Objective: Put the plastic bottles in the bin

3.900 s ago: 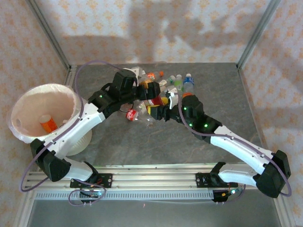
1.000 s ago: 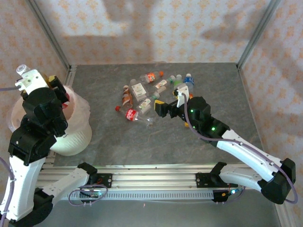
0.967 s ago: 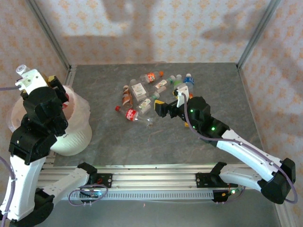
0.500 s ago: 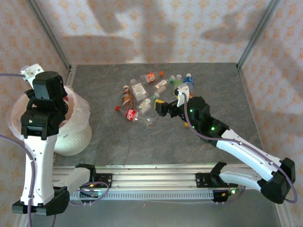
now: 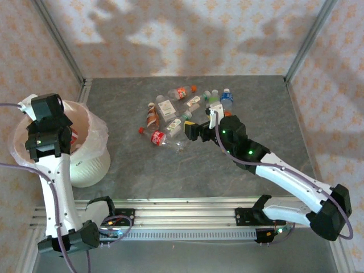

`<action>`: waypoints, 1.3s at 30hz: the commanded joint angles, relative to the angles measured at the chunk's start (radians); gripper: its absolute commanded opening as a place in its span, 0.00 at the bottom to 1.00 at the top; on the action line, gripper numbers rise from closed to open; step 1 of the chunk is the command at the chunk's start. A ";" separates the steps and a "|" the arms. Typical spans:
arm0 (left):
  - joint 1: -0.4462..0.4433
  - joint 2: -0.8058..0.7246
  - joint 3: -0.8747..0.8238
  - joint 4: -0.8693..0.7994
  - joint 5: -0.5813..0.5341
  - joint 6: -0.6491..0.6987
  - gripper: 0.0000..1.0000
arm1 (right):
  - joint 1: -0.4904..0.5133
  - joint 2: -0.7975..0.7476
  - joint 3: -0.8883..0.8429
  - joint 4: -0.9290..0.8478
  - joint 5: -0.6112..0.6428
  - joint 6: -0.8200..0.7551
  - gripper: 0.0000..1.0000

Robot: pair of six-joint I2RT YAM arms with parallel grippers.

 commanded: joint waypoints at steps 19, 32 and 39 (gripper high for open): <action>0.039 0.005 -0.134 -0.022 -0.112 -0.032 0.59 | 0.005 0.154 0.143 0.005 -0.026 0.080 1.00; 0.039 -0.034 -0.065 -0.087 -0.106 -0.090 1.00 | 0.005 0.187 0.169 -0.005 -0.029 0.083 1.00; 0.039 -0.110 -0.089 0.010 0.206 -0.112 1.00 | 0.005 0.180 0.162 -0.020 0.038 0.117 0.99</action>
